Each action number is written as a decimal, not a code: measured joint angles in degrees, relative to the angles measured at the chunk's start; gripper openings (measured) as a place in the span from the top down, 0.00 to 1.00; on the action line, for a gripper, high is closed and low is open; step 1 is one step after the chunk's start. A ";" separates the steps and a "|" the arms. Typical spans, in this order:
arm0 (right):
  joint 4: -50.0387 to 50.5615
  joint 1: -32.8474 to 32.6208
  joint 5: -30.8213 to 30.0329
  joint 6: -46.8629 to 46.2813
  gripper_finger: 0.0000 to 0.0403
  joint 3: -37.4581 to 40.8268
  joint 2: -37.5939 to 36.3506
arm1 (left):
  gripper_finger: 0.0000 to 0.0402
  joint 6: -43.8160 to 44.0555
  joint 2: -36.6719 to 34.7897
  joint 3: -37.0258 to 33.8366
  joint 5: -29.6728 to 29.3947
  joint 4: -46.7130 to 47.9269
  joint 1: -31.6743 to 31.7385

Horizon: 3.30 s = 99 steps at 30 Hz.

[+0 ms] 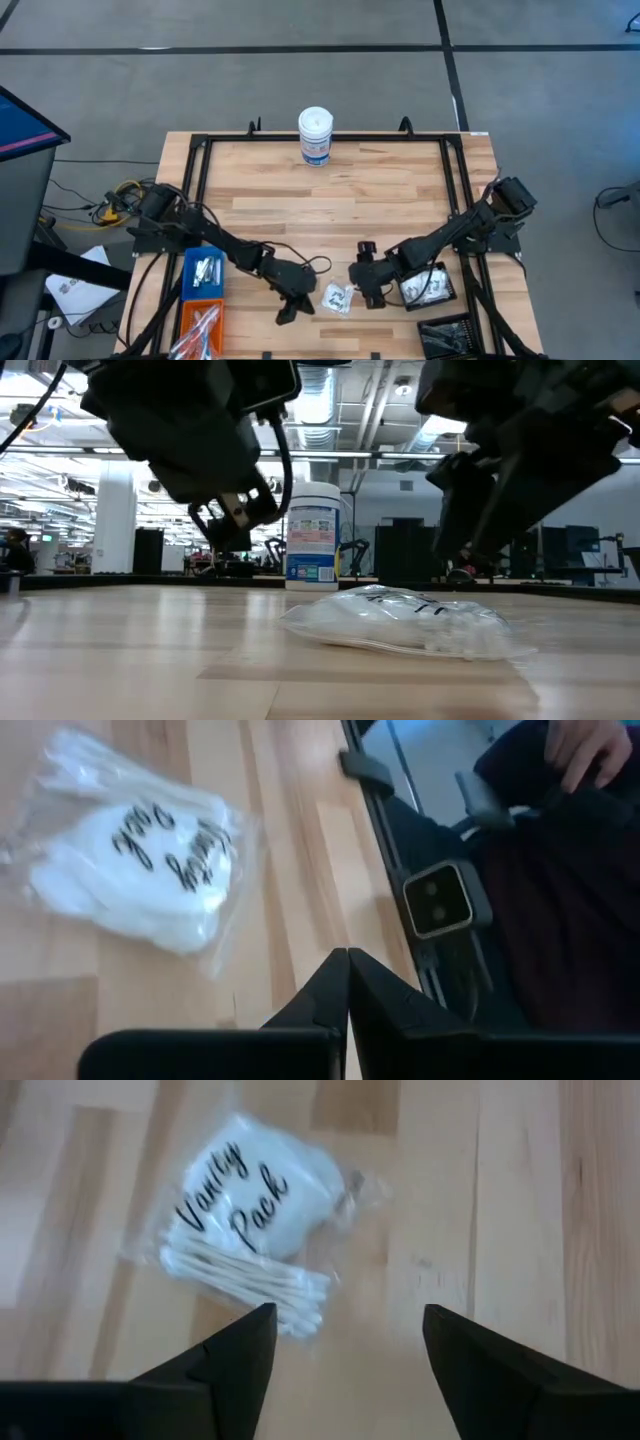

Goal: Pick & Place Travel size toiletries
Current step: Put the white cotton swab pack into the top black bin

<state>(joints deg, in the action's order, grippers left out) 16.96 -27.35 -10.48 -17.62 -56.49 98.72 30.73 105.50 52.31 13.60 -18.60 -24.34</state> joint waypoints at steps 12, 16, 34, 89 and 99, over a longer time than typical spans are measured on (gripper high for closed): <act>-2.58 0.19 -0.04 2.16 0.58 0.00 0.00 | 1.00 5.34 7.66 0.00 10.79 -6.85 2.73; -2.72 0.57 -0.07 1.52 0.68 -0.03 0.52 | 1.00 5.71 8.89 0.02 11.81 -8.66 3.11; -1.81 4.54 6.16 0.10 0.99 -0.22 7.78 | 1.00 5.52 8.83 -0.02 9.07 -7.15 3.87; -15.19 8.02 5.83 5.61 1.00 -0.02 7.50 | 1.00 -4.01 7.96 3.96 -0.15 1.94 5.31; -8.57 6.70 4.94 4.66 1.00 -0.05 5.98 | 1.00 -12.44 -0.05 4.07 -13.56 8.40 4.74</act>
<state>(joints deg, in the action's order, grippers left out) 8.39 -20.65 -5.54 -12.96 -56.54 104.69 18.28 105.45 56.38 0.04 -10.20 -19.59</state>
